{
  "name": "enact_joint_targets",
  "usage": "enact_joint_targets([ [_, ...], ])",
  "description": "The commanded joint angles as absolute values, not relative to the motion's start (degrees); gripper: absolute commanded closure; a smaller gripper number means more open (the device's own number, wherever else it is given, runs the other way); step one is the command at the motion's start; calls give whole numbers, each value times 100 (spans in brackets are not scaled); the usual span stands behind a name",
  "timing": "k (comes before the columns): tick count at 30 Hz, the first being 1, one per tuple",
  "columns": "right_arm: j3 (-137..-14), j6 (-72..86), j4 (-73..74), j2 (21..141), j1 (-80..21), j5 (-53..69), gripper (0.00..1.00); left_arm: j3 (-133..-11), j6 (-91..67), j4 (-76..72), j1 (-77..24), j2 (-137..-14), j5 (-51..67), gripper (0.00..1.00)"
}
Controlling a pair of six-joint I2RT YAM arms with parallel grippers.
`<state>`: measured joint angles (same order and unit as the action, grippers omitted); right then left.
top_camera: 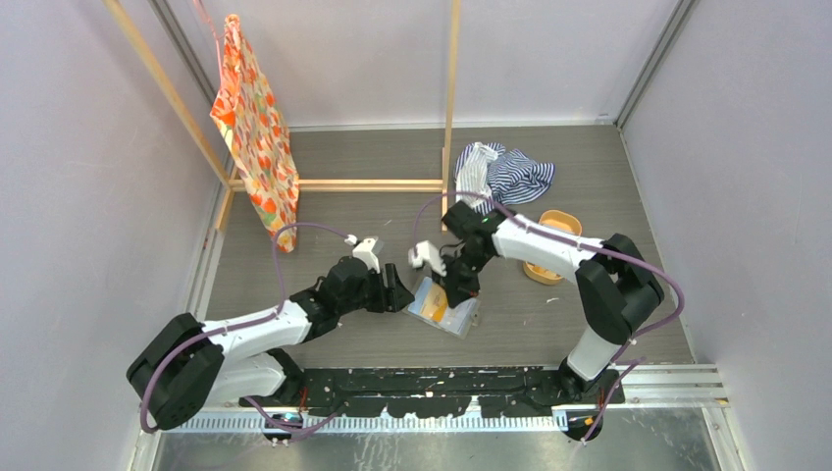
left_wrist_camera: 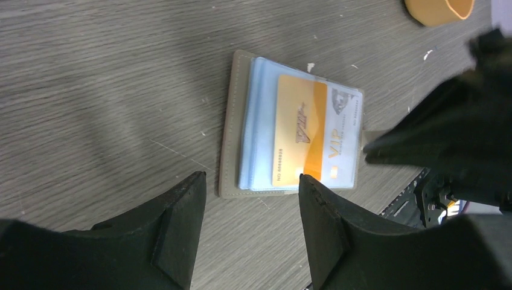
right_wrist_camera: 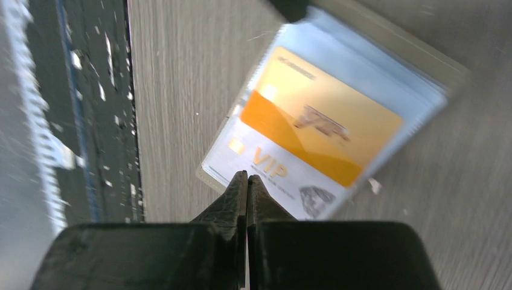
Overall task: Put the credit cards into the card holder
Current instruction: Insert the credit card into the card holder.
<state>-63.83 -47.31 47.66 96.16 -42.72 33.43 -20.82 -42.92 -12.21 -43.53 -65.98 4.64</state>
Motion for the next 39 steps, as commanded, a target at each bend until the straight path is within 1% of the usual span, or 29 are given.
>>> enact_joint_targets([
  [1,-6120,-5655,4379,9618,-4726,2283,99,-2163,-4236,-1673,-4150,-6875,855,41],
  [5,-6048,-5659,4143,9677,-4789,2128,99,-2057,-4510,-2116,-4021,-7198,1037,46],
  [7,-5995,-5667,4047,9734,-4804,1985,99,-2003,-4622,-2325,-3985,-7397,1111,50],
  [9,-5925,-5673,3891,9787,-4852,1810,99,-1984,-4699,-2513,-3960,-7639,1185,58],
  [15,-5918,-5668,3513,9958,-4887,1469,99,-2100,-4781,-2489,-3920,-8153,1324,69],
  [19,-5911,-5635,3348,9956,-4898,1476,99,-2013,-4869,-2759,-3920,-8394,1567,75],
  [30,-5832,-5274,2860,9916,-4908,1381,99,-1834,-5259,-3441,-3920,-8835,1861,79],
  [36,-5867,-4886,2646,9820,-4899,1338,99,-1802,-5291,-3388,-3920,-8730,1845,79],
  [39,-5965,-4670,2712,9738,-4828,1429,98,-1806,-5263,-3207,-3920,-8552,1747,77],
])
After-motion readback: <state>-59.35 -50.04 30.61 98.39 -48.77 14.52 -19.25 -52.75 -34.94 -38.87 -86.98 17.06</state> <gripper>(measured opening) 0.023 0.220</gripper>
